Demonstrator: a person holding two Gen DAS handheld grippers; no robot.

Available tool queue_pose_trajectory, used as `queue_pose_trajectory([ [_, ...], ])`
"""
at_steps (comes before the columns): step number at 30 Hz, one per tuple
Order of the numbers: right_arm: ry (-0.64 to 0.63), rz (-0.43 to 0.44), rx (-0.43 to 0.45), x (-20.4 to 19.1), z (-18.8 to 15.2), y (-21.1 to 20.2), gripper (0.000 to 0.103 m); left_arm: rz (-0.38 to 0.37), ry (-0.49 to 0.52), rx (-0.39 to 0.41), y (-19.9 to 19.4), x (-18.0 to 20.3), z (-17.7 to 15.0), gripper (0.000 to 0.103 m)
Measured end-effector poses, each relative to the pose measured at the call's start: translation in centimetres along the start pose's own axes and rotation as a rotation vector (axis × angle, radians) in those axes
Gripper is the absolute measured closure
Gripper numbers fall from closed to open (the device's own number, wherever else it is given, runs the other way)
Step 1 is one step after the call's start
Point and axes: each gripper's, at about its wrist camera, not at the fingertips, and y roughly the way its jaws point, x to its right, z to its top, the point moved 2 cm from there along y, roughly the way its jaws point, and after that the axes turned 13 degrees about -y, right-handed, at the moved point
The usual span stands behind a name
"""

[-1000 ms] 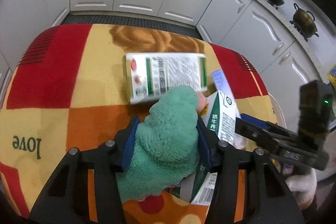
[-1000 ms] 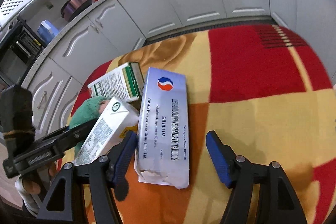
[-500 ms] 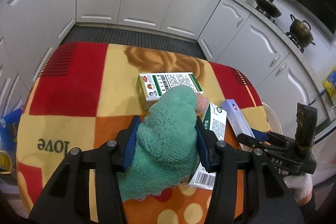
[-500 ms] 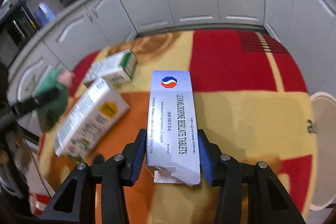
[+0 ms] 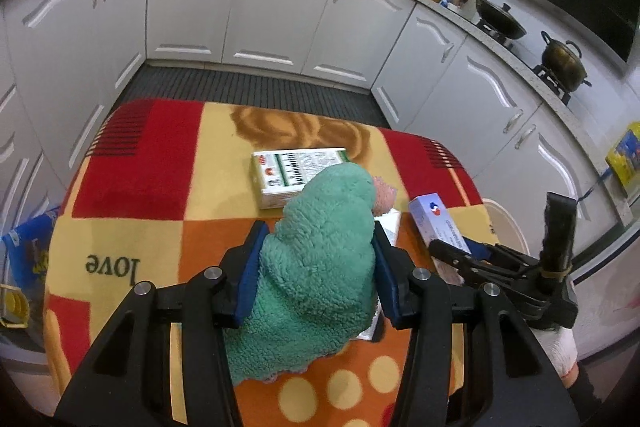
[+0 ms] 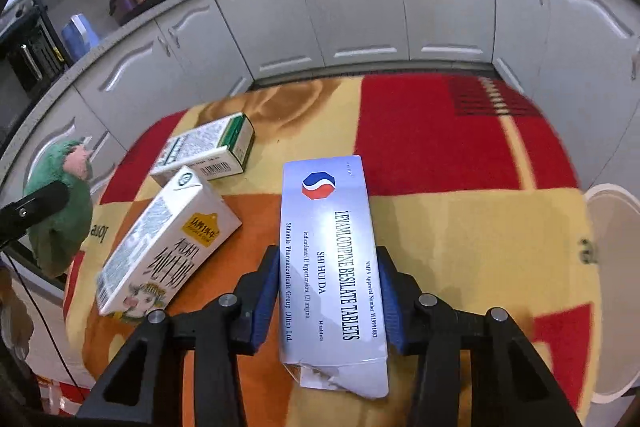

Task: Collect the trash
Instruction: 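Grasp the green towel with the left gripper while the right grasps the white medicine box, then carry the green towel and white medicine box toward the beige bin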

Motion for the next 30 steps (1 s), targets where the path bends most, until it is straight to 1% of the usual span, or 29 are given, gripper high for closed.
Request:
queue_pose_trajectory([
  [4,0.000,0.002,0.058,0.5,-0.3,-3.5,0.059,-0.027,0.039,0.012,-0.8,2.4,-0.4,0.056],
  [9,0.003,-0.020,0.129,0.8,-0.9,-7.8,0.059,-0.053,0.100,0.036,-1.6,5.9,-1.0,0.056],
  [16,0.003,-0.074,0.203,1.7,-2.0,-12.6,0.059,-0.080,0.162,0.024,-1.1,10.5,-2.6,0.056],
  [25,0.054,-0.126,0.251,4.3,-3.7,-15.9,0.059,-0.102,0.242,0.007,-0.1,16.1,-4.5,0.056],
  [30,0.095,-0.154,0.273,6.2,-4.7,-17.6,0.059,-0.112,0.272,-0.004,0.5,18.4,-5.2,0.056],
])
